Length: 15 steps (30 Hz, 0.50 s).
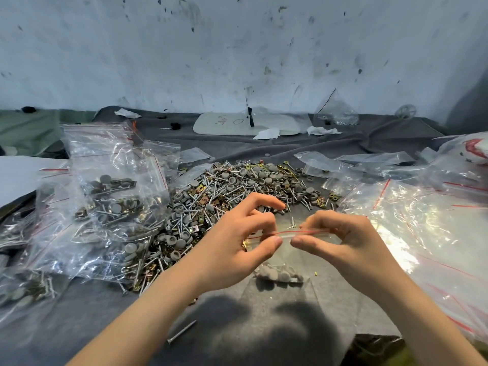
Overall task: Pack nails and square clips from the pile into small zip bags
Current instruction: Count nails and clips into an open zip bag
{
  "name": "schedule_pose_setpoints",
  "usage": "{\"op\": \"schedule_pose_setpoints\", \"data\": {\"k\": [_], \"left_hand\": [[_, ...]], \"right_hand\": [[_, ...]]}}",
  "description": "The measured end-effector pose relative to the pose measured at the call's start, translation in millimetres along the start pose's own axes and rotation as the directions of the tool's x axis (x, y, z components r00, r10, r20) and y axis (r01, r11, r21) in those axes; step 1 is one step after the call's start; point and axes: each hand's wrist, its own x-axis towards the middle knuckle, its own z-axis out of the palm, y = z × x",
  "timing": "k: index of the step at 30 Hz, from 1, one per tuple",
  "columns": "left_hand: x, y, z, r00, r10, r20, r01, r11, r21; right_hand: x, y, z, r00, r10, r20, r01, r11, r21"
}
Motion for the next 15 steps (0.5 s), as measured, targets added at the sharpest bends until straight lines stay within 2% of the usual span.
{"op": "schedule_pose_setpoints", "data": {"k": [5,10,15], "left_hand": [[-2.1,-2.0,-2.2,1.000,-0.011,-0.005,0.011,1.000,-0.001],[-3.1,-1.7,-5.3,0.999,-0.027,-0.032,0.025,0.998,-0.054],[-4.6,-1.2,-5.9,0.994,-0.111,-0.002,0.107,0.968,-0.226]], "right_hand": [[-0.9,5.1,-1.6,0.999,0.016,-0.032,-0.016,0.999,0.029],[-0.7,7.5,-3.1,0.997,0.076,-0.030,-0.070,0.983,0.168],[-3.9,10.3,-5.1,0.997,0.054,-0.054,-0.046,0.988,0.148]]}}
